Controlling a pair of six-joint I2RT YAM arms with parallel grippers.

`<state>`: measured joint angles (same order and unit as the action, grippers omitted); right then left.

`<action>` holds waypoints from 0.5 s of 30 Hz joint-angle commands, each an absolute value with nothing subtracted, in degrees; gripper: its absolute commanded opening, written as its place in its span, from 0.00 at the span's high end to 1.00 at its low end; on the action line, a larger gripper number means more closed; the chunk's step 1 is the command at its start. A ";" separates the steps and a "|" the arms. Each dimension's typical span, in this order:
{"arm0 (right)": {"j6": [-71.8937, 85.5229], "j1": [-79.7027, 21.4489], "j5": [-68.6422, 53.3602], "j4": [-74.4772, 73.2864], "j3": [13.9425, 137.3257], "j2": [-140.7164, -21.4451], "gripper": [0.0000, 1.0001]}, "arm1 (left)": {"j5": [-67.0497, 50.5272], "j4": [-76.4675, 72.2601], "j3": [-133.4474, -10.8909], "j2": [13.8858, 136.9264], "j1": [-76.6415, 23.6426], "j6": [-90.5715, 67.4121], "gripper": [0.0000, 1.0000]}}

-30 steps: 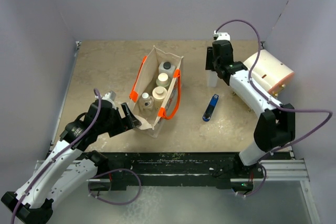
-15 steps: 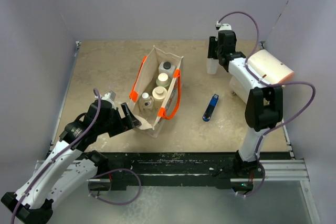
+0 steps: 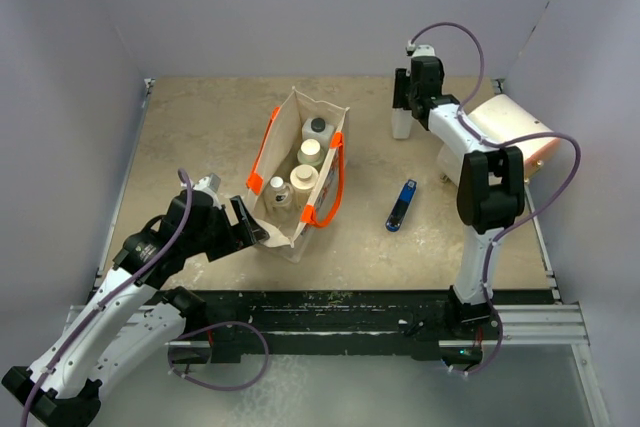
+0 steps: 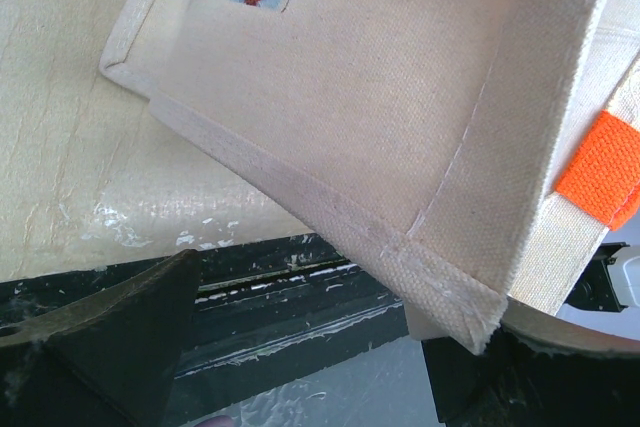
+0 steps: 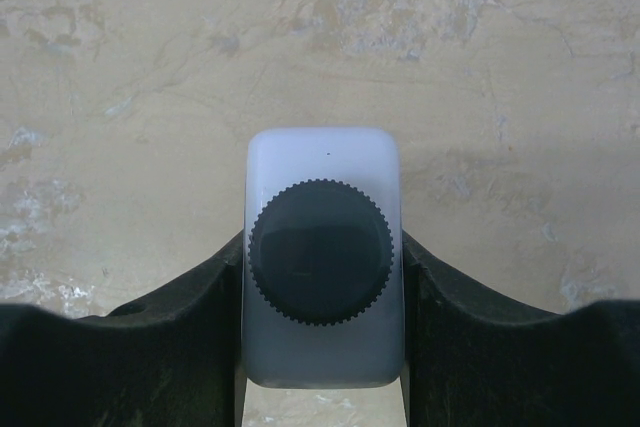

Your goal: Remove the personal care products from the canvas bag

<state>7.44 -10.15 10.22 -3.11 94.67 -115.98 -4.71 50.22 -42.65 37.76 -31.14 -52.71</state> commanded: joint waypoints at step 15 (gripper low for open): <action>14.48 -10.82 5.26 -3.57 84.67 -91.93 0.20 | -4.99 51.62 -43.20 38.52 -31.02 -50.78 0.12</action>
<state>8.16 -10.17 11.38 -2.35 89.69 -103.59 -4.71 50.22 -42.65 37.89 -31.14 -52.69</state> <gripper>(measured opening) 0.799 0.876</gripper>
